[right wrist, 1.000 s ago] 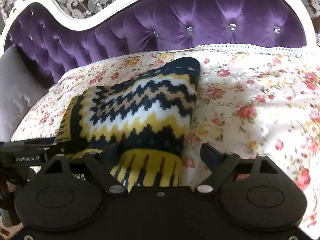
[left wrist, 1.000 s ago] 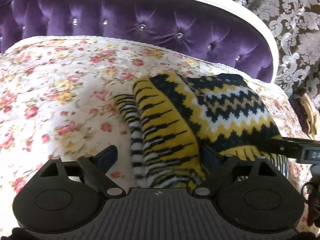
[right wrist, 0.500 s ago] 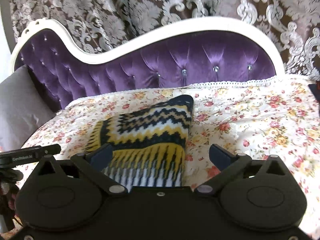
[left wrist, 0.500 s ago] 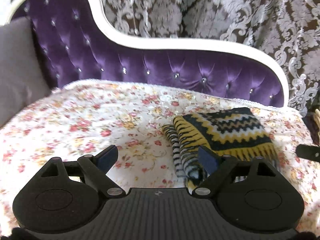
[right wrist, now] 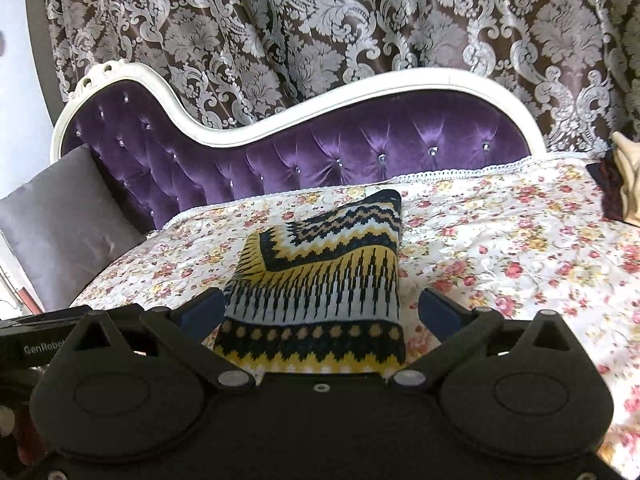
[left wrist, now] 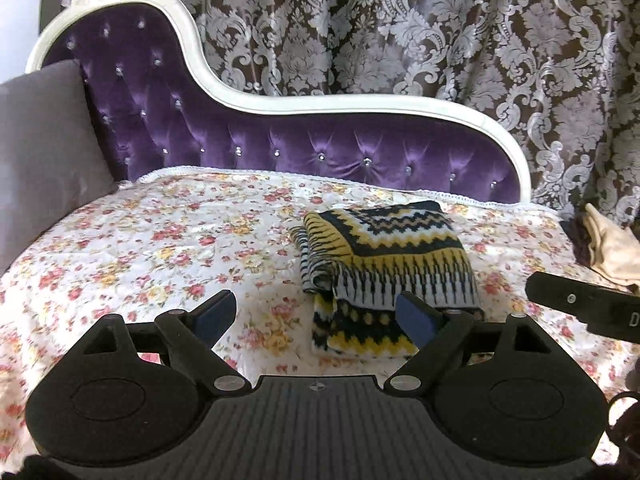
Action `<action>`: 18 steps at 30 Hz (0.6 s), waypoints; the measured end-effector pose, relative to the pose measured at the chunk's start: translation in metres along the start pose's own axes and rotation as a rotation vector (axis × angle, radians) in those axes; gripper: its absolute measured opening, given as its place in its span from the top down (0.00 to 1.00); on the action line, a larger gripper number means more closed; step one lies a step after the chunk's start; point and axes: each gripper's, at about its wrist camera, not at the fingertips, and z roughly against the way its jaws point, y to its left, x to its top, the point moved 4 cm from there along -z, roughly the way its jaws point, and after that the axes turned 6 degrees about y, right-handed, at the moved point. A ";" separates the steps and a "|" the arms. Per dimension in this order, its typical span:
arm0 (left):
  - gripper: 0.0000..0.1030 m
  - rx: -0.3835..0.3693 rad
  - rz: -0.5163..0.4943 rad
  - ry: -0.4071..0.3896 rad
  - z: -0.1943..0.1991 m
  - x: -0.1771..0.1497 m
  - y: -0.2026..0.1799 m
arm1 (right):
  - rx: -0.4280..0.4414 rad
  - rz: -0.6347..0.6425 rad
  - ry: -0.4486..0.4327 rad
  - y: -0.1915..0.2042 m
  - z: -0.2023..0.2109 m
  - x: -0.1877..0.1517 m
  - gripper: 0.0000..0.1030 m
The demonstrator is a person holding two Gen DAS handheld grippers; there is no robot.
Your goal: Fold small clothes
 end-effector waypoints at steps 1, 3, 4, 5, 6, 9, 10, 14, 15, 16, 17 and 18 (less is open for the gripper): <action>0.16 0.018 0.000 -0.004 0.006 -0.002 -0.003 | -0.003 0.004 -0.004 0.002 0.005 -0.002 0.00; 0.16 0.052 -0.011 -0.010 0.016 -0.007 -0.009 | -0.004 0.016 -0.011 0.005 0.013 -0.005 0.00; 0.16 0.069 -0.022 -0.013 0.021 -0.009 -0.012 | -0.007 0.021 -0.015 0.007 0.016 -0.007 0.00; 0.16 0.081 -0.031 -0.014 0.026 -0.011 -0.014 | -0.011 0.027 -0.018 0.008 0.018 -0.008 0.00; 0.16 0.091 -0.038 -0.019 0.031 -0.014 -0.017 | -0.016 0.035 -0.021 0.010 0.021 -0.010 0.00; 0.16 0.083 -0.023 -0.025 0.042 -0.019 -0.019 | -0.025 0.048 -0.032 0.013 0.029 -0.013 0.00; 0.16 0.067 -0.013 -0.023 0.045 -0.020 -0.018 | -0.028 0.049 -0.031 0.014 0.031 -0.014 0.00; 0.16 0.047 0.008 0.001 0.044 -0.026 -0.016 | -0.033 0.079 -0.025 0.022 0.034 -0.017 0.00; 0.16 0.052 0.006 0.007 0.043 -0.027 -0.015 | -0.040 0.092 -0.024 0.025 0.034 -0.017 0.00; 0.16 0.058 0.006 0.010 0.043 -0.028 -0.014 | -0.044 0.100 -0.024 0.026 0.034 -0.018 0.00; 0.16 0.062 0.008 0.008 0.043 -0.030 -0.014 | -0.048 0.105 -0.023 0.028 0.033 -0.019 0.00; 0.16 0.065 0.009 0.007 0.043 -0.031 -0.013 | -0.052 0.108 -0.019 0.029 0.032 -0.021 0.00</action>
